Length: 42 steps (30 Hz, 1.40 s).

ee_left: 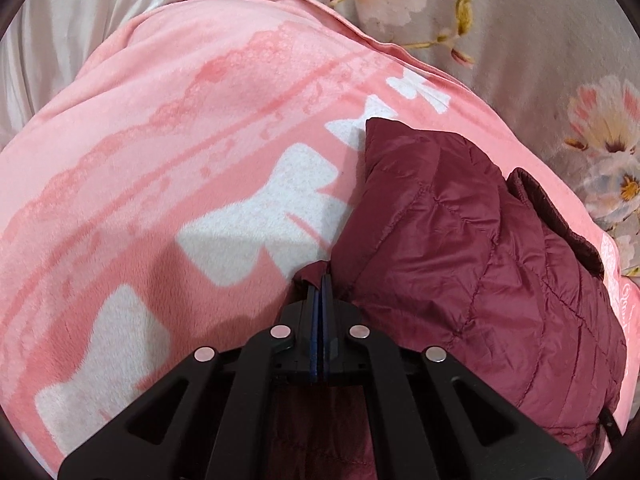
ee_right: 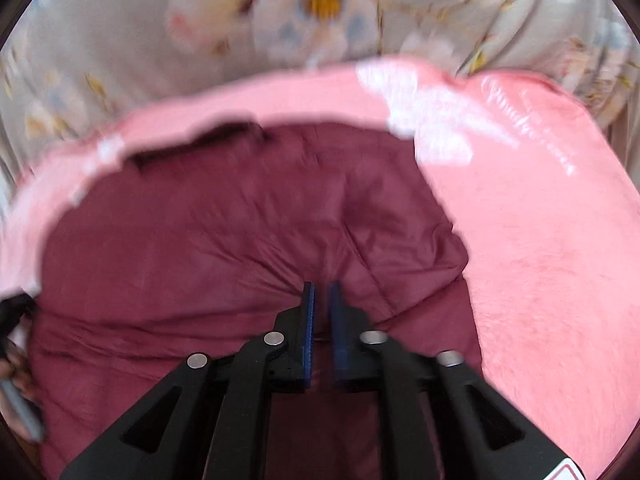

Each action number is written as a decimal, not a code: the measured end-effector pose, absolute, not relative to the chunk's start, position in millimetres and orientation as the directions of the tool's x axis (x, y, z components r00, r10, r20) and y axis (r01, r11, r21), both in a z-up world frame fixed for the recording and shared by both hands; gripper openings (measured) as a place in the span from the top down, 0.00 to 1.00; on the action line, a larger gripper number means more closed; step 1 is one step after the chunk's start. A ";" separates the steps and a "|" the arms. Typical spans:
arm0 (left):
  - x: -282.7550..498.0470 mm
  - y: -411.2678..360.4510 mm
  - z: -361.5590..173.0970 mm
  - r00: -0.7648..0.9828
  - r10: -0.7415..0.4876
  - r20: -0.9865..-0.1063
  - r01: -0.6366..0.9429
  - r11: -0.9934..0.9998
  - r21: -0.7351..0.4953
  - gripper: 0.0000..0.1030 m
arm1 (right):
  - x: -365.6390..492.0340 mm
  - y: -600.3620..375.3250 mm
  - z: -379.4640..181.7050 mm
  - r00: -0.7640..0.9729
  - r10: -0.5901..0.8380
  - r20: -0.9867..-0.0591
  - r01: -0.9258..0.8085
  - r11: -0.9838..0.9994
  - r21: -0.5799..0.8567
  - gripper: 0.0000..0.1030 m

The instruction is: Fold large clothes

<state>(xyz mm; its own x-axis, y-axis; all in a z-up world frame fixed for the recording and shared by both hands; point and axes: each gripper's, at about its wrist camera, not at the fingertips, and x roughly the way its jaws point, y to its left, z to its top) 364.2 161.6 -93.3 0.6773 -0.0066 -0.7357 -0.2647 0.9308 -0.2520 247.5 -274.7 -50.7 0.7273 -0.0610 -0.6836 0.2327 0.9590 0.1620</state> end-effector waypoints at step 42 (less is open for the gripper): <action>339.2 165.1 -91.2 0.680 0.032 -0.732 -0.290 0.929 -0.229 0.98 | 274.8 -121.6 -109.7 0.628 0.265 -0.731 -0.143 0.963 0.226 0.96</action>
